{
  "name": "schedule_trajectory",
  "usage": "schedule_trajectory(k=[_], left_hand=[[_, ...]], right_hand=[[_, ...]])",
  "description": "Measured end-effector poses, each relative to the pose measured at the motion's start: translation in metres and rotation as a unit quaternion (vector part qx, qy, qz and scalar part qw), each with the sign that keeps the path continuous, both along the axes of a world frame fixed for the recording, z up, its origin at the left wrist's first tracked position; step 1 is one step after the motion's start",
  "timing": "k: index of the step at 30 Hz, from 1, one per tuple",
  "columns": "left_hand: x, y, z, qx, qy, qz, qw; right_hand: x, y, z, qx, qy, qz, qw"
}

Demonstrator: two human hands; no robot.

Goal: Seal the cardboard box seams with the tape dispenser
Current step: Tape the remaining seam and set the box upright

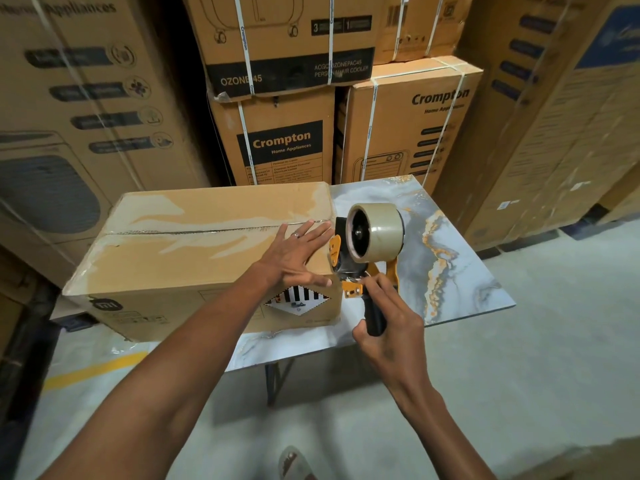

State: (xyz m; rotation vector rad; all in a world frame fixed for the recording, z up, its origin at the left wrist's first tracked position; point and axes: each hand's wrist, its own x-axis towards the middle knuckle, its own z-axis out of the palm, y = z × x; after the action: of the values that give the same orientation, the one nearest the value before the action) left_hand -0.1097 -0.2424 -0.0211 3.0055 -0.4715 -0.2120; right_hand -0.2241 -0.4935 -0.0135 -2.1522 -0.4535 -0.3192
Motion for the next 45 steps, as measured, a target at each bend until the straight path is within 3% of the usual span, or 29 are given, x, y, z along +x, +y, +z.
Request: schedule_trajectory(k=[7,11,13,17,23,30,42,45], left_hand=[[-0.011,-0.008,-0.002,-0.046,-0.043,0.003,0.998],[-0.026,-0.035,0.004,-0.186,-0.028,0.032,0.982],[-0.023,-0.036,0.004,-0.203,-0.015,0.050,0.978],[-0.016,-0.028,-0.005,-0.174,0.006,0.048,0.984],[-0.011,-0.028,-0.012,-0.137,-0.072,-0.022,0.988],[-0.008,-0.023,-0.015,-0.157,-0.020,-0.011,0.987],[-0.014,-0.023,-0.009,-0.174,-0.060,-0.079,0.980],[-0.011,-0.019,-0.019,-0.101,-0.081,-0.099,0.987]], right_hand=[[-0.010,-0.014,0.010,0.039,-0.008,0.011,0.999],[-0.005,-0.017,0.020,0.014,-0.015,0.023,1.000],[-0.001,-0.019,0.023,0.008,-0.017,0.028,0.999],[0.003,-0.022,0.033,0.004,0.002,0.040,0.999],[-0.003,-0.022,0.046,0.003,0.015,0.060,0.998],[-0.008,-0.036,0.067,-0.037,0.050,0.078,0.995],[0.009,-0.054,0.079,-0.106,0.138,0.067,0.983],[0.013,-0.058,0.078,-0.112,0.155,0.065,0.979]])
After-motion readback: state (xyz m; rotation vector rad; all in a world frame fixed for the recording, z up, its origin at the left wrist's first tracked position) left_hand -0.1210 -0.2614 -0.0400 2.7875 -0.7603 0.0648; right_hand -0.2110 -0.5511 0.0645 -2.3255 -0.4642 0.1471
